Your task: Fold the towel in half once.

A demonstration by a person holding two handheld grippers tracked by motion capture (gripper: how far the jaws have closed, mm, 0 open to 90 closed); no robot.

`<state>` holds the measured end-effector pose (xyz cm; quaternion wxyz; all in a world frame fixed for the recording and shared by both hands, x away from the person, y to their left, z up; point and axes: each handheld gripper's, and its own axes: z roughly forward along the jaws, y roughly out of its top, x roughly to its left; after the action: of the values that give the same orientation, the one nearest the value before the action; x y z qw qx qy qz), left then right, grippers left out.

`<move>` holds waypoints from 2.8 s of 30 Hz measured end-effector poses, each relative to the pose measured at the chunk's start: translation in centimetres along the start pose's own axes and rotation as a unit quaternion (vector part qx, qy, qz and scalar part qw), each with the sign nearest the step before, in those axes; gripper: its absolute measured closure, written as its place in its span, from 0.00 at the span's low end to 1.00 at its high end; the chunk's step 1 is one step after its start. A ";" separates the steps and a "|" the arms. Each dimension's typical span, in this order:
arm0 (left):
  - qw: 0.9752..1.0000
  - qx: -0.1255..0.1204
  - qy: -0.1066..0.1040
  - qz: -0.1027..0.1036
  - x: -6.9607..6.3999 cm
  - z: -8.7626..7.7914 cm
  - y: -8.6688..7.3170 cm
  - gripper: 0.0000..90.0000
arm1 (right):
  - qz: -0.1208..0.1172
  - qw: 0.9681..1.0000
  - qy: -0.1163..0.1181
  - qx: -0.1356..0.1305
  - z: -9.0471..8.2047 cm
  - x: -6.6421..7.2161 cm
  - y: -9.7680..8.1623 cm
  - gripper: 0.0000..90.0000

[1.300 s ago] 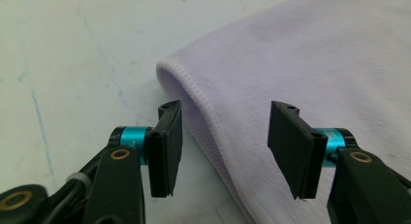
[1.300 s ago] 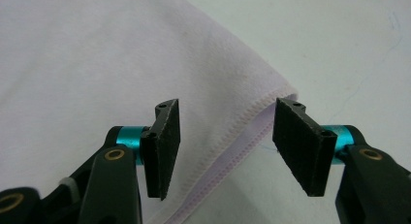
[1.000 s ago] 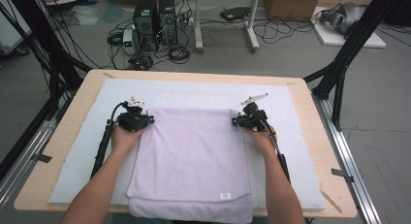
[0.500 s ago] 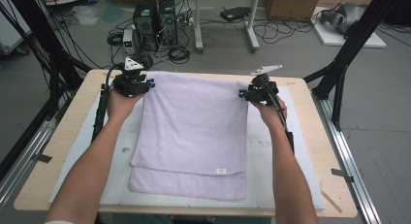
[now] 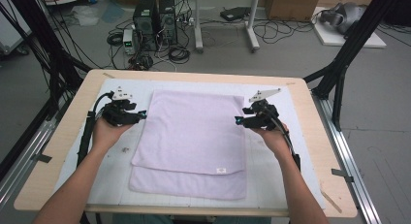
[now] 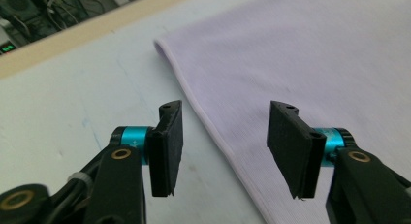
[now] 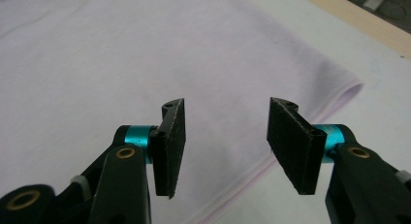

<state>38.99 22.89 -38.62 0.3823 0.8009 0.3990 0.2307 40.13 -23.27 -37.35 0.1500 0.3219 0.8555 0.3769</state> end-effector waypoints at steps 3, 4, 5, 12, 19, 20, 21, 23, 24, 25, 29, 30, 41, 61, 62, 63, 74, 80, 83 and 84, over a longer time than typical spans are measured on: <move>1.000 0.004 -0.022 0.003 -1.0 -0.9 -1.3 0.51 | -0.006 1.000 0.025 -0.008 -0.9 2.0 -0.8 0.53; 1.000 0.005 -0.027 0.005 -1.3 -1.1 -1.7 0.50 | -0.015 0.999 0.028 -0.010 -1.1 2.6 -1.2 0.53; 0.999 0.000 -0.031 0.008 -1.7 -1.5 -2.1 0.49 | -0.018 0.999 0.032 -0.013 -1.3 3.2 -1.6 0.53; 0.998 -0.007 -0.058 0.038 -4.1 -3.6 -4.2 0.48 | -0.015 0.998 0.055 -0.016 -2.3 5.6 -4.7 0.54; 0.995 -0.027 -0.082 0.041 -5.8 -5.0 -6.6 0.55 | -0.021 0.996 0.084 -0.005 -2.2 7.4 -7.1 0.57; 0.995 -0.025 -0.083 0.047 -6.1 -5.0 -6.9 0.57 | -0.021 0.996 0.086 -0.005 -2.2 7.7 -7.3 0.58; 0.994 -0.026 -0.090 0.048 -6.3 -5.1 -7.2 0.60 | -0.020 0.995 0.093 -0.008 -2.1 7.9 -7.6 0.60; 0.994 -0.019 -0.097 0.052 -6.8 -5.0 -7.8 0.63 | -0.032 0.995 0.095 -0.001 -2.0 8.5 -8.1 0.61; 0.993 -0.014 -0.100 0.057 -6.9 -4.9 -8.2 0.65 | -0.036 0.994 0.100 0.001 -1.9 8.7 -8.3 0.63; 0.993 -0.009 -0.103 0.058 -7.0 -4.8 -8.5 0.67 | -0.034 0.994 0.108 0.004 -1.8 8.9 -8.5 0.63; 0.991 0.014 -0.117 0.059 -7.3 -4.6 -9.5 0.68 | -0.036 0.992 0.119 0.014 -1.3 9.5 -9.4 0.61; 0.991 0.018 -0.119 0.058 -7.4 -4.6 -9.7 0.68 | -0.038 0.992 0.118 0.020 -1.2 9.6 -9.5 0.61; 0.992 0.017 -0.107 0.066 -7.3 -4.4 -10.0 0.94 | -0.050 0.993 0.106 0.023 -0.9 9.7 -9.8 0.87; 0.991 -0.021 -0.105 0.081 -8.6 -9.0 -8.3 0.95 | -0.050 0.991 0.124 -0.028 -5.4 9.5 -7.5 0.97; 0.991 -0.022 -0.108 0.079 -8.8 -9.4 -8.5 0.95 | -0.052 0.990 0.124 -0.031 -5.9 9.8 -7.5 0.97; 0.990 -0.022 -0.114 0.079 -9.0 -9.8 -8.8 0.96 | -0.053 0.990 0.126 -0.033 -6.3 10.1 -7.7 0.97; 0.986 0.010 -0.140 0.089 -11.1 -10.5 -11.9 0.73 | -0.048 0.983 0.176 0.002 -6.5 12.0 -11.0 0.81; 0.988 0.018 -0.135 0.078 -10.5 -8.8 -12.3 0.76 | -0.057 0.983 0.176 0.020 -4.1 12.4 -11.6 0.78; 0.988 0.018 -0.137 0.073 -10.4 -8.5 -12.9 0.77 | -0.048 0.982 0.179 0.026 -3.4 12.3 -12.2 0.78; 0.988 0.018 -0.139 0.070 -10.3 -8.5 -12.9 0.77 | -0.043 0.982 0.182 0.020 -3.4 12.2 -12.3 0.78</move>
<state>21.38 23.14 -44.42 0.4027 0.8576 0.2893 0.1364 23.92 -23.30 -44.36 0.0012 0.2141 0.8888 0.4053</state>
